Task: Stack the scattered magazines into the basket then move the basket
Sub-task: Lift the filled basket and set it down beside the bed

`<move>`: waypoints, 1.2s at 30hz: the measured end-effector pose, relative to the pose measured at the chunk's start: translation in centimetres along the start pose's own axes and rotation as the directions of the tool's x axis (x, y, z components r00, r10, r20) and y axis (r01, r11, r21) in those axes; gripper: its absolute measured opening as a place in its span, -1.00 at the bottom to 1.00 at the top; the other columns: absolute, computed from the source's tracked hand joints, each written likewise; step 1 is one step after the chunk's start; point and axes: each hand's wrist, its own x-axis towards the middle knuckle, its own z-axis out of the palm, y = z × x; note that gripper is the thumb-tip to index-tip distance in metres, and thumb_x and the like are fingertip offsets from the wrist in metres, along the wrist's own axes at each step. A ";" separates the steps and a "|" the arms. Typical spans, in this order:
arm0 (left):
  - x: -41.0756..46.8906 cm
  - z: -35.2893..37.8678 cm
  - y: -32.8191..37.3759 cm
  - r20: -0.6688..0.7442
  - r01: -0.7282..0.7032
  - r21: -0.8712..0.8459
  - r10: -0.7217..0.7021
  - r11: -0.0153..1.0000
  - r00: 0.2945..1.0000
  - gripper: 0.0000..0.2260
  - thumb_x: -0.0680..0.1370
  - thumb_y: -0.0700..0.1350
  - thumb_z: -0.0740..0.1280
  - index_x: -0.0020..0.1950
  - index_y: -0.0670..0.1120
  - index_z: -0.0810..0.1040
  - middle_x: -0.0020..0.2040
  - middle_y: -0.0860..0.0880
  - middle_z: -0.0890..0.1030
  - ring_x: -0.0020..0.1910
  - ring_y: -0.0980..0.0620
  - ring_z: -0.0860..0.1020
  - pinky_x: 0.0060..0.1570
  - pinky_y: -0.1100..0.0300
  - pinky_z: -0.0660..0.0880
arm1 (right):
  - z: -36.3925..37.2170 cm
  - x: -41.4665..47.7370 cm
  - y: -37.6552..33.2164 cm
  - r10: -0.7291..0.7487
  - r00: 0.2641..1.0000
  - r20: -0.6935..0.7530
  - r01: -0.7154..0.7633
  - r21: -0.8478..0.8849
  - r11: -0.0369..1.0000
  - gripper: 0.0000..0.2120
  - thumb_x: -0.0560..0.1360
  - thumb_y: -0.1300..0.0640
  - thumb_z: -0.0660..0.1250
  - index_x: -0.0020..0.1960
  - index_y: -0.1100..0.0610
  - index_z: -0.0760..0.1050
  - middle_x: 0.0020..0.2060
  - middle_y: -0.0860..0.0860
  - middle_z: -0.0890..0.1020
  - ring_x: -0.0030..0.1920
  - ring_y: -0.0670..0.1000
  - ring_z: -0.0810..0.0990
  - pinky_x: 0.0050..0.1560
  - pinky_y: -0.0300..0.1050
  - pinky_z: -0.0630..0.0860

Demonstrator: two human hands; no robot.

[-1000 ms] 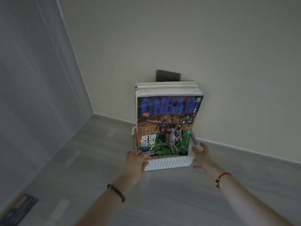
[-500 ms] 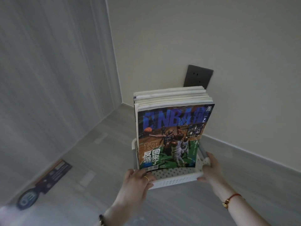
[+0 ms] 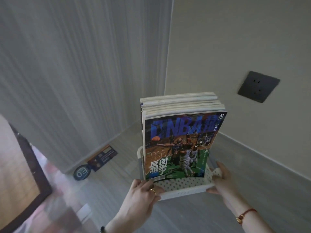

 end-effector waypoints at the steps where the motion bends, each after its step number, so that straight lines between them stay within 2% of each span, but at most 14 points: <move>1: -0.6 -0.2 -0.5 -0.005 0.015 0.008 -0.015 1.000 1.000 -0.76 0.14 0.14 0.54 -0.24 0.20 0.63 -0.34 0.24 0.57 -0.31 0.30 0.57 -0.15 0.35 0.25 | 0.8 -0.1 -0.2 0.003 1.000 0.009 -0.002 -0.014 1.000 -0.45 0.52 0.37 0.09 0.43 -0.03 0.14 0.36 0.16 0.33 -0.08 0.16 0.59 -0.35 0.03 0.62; 3: -1.9 -0.5 -1.5 -0.016 0.049 0.010 -0.049 0.999 0.999 -0.76 0.15 0.13 0.53 -0.23 0.19 0.64 -0.32 0.24 0.58 -0.30 0.29 0.58 -0.15 0.35 0.25 | 2.6 -0.1 -0.6 0.004 0.999 0.036 -0.003 -0.032 0.999 -0.44 0.52 0.39 0.09 0.42 -0.03 0.15 0.37 0.15 0.32 0.04 0.22 0.57 -0.29 0.08 0.62; 7: -4.3 -1.3 -3.5 -0.037 0.131 0.016 -0.130 0.991 0.991 -0.78 0.19 0.10 0.52 -0.21 0.17 0.63 -0.31 0.23 0.58 -0.31 0.25 0.57 -0.16 0.34 0.24 | 6.4 0.1 -1.3 -0.044 0.994 0.097 0.051 -0.065 0.997 -0.46 0.52 0.37 0.10 0.41 -0.03 0.18 0.33 0.15 0.36 -0.16 0.11 0.60 -0.50 -0.06 0.60; 10: -5.9 -1.8 -4.9 -0.063 0.186 0.022 -0.184 0.982 0.981 -0.78 0.21 0.08 0.51 -0.18 0.17 0.62 -0.31 0.22 0.58 -0.32 0.24 0.57 -0.17 0.33 0.24 | 9.2 0.5 -1.7 -0.078 0.985 0.156 0.095 -0.107 0.990 -0.46 0.52 0.35 0.12 0.41 -0.04 0.17 0.37 0.13 0.31 -0.21 0.04 0.57 -0.51 -0.10 0.59; 15: -8.0 -2.6 -7.3 -0.118 0.265 0.047 -0.258 0.963 0.959 -0.81 0.25 0.05 0.47 -0.16 0.16 0.62 -0.36 0.19 0.54 -0.37 0.21 0.55 -0.18 0.32 0.25 | 14.1 0.8 -3.0 -0.067 0.964 0.258 0.104 -0.133 0.986 -0.47 0.53 0.33 0.13 0.41 -0.07 0.18 0.41 0.12 0.26 0.00 0.21 0.58 -0.46 -0.02 0.61; 18: -8.8 -2.9 -8.7 -0.135 0.303 0.079 -0.291 0.950 0.947 -0.84 0.28 0.05 0.41 -0.15 0.16 0.62 -0.39 0.17 0.53 -0.38 0.19 0.55 -0.20 0.30 0.25 | 17.0 0.8 -4.1 -0.072 0.961 0.267 0.123 -0.180 0.976 -0.49 0.54 0.34 0.11 0.41 -0.04 0.20 0.42 0.11 0.23 0.10 0.27 0.52 -0.56 -0.08 0.57; 21: -9.4 -3.1 -9.9 -0.150 0.343 0.087 -0.328 0.935 0.933 -0.82 0.29 0.05 0.41 -0.13 0.15 0.63 -0.38 0.16 0.54 -0.37 0.18 0.57 -0.20 0.29 0.26 | 19.3 0.8 -5.1 -0.074 0.954 0.292 0.142 -0.222 0.965 -0.49 0.53 0.35 0.11 0.41 -0.02 0.19 0.40 0.14 0.28 -0.05 0.24 0.58 -0.60 -0.13 0.54; 26: -10.0 -3.4 -11.3 -0.163 0.407 0.067 -0.392 0.911 0.905 -0.82 0.31 0.06 0.37 -0.11 0.19 0.63 -0.38 0.18 0.54 -0.37 0.20 0.56 -0.21 0.31 0.22 | 21.8 0.9 -6.3 -0.095 0.930 0.354 0.192 -0.250 0.949 -0.41 0.49 0.40 0.14 0.42 -0.03 0.16 0.37 0.16 0.32 0.06 0.30 0.55 -0.57 -0.10 0.56; 34: -9.4 -3.8 -12.7 -0.159 0.483 -0.002 -0.478 0.875 0.864 -0.81 0.28 0.09 0.37 -0.12 0.27 0.62 -0.43 0.17 0.49 -0.43 0.20 0.52 -0.26 0.27 0.20 | 24.9 1.7 -8.2 -0.146 0.899 0.413 0.273 -0.267 0.924 -0.41 0.50 0.37 0.14 0.43 -0.06 0.14 0.38 0.19 0.30 0.02 0.28 0.58 -0.51 -0.05 0.59; 36: -9.1 -3.9 -12.9 -0.152 0.497 -0.043 -0.497 0.867 0.854 -0.80 0.27 0.09 0.37 -0.13 0.29 0.61 -0.45 0.17 0.47 -0.44 0.21 0.50 -0.33 0.32 0.17 | 25.6 2.2 -8.4 -0.163 0.898 0.408 0.293 -0.278 0.915 -0.41 0.50 0.37 0.14 0.43 -0.05 0.14 0.38 0.19 0.31 0.01 0.28 0.58 -0.53 -0.03 0.59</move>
